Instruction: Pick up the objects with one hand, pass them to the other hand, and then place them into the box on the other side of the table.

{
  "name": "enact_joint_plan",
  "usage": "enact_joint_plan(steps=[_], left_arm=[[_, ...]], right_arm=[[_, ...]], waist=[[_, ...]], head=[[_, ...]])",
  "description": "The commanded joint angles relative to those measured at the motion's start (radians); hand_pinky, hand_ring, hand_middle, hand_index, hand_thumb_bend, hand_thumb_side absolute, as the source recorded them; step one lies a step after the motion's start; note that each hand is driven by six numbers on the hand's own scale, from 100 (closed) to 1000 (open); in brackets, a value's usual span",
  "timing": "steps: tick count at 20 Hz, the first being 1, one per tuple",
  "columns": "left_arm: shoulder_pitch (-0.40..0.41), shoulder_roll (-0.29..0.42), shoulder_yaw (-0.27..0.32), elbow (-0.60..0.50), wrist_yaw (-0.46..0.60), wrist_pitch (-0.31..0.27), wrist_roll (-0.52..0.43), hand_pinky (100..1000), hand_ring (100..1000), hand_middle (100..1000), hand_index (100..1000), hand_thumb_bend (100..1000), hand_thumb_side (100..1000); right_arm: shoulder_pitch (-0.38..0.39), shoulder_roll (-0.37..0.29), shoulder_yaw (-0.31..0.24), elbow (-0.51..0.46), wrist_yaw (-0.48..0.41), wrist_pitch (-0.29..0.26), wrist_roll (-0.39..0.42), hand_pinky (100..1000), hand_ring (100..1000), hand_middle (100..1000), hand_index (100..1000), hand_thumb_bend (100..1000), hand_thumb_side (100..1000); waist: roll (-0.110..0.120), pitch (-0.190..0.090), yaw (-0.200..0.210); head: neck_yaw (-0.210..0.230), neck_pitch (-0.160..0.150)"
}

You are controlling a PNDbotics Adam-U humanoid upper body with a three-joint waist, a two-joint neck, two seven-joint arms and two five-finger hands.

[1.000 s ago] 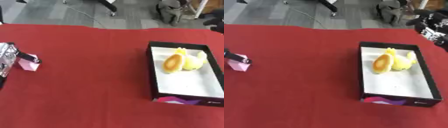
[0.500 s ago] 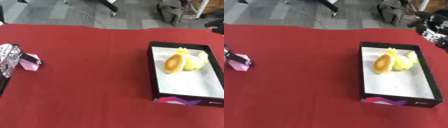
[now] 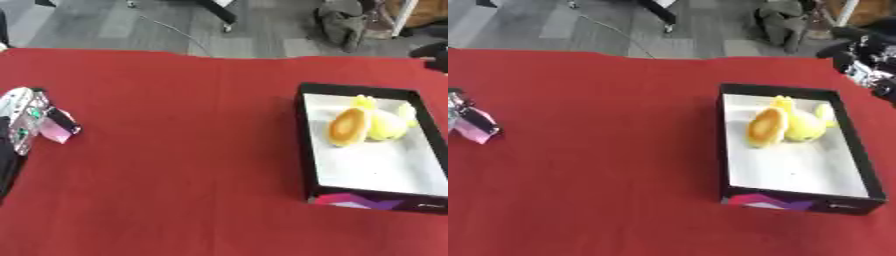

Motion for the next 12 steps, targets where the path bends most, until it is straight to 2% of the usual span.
enact_joint_plan(steps=[1, 3, 4, 6, 8, 12], left_arm=[[-0.024, 0.02, 0.008, -0.033, 0.009, 0.236, -0.218, 900, 859, 748, 597, 100, 211], [-0.023, 0.021, 0.008, -0.04, 0.019, 0.236, -0.209, 900, 859, 748, 597, 100, 211], [-0.024, 0.021, 0.008, -0.041, 0.024, 0.235, -0.205, 860, 810, 714, 572, 100, 228], [-0.056, 0.022, 0.002, -0.074, 0.047, 0.221, -0.182, 837, 785, 698, 569, 100, 241], [-0.075, 0.031, -0.025, -0.125, 0.079, 0.21, -0.15, 822, 767, 684, 566, 100, 238], [-0.055, 0.055, -0.082, -0.236, 0.148, 0.199, -0.086, 804, 745, 653, 562, 100, 254]], right_arm=[[-0.011, -0.027, -0.013, -0.001, -0.002, -0.004, 0.002, 1000, 1000, 809, 1000, 100, 585], [-0.011, -0.027, -0.013, -0.001, -0.002, -0.005, 0.003, 1000, 1000, 809, 1000, 100, 585], [-0.011, -0.027, -0.013, -0.001, -0.003, -0.005, 0.003, 1000, 1000, 809, 1000, 100, 578], [-0.009, -0.027, -0.016, 0.0, -0.012, -0.007, 0.0, 1000, 1000, 809, 1000, 100, 576], [-0.005, -0.029, -0.021, 0.0, -0.02, -0.009, -0.004, 1000, 1000, 808, 1000, 100, 573], [-0.002, -0.035, -0.025, -0.001, -0.034, -0.012, -0.012, 1000, 1000, 808, 1000, 100, 564]], waist=[[0.0, -0.026, 0.001], [0.0, -0.027, 0.001], [0.0, -0.028, 0.001], [-0.002, -0.037, 0.003], [-0.003, -0.042, 0.008], [-0.005, -0.051, 0.013]], head=[[0.003, -0.005], [0.002, -0.005], [0.003, -0.003], [0.0, 0.006], [-0.003, 0.01], [-0.008, 0.014]])
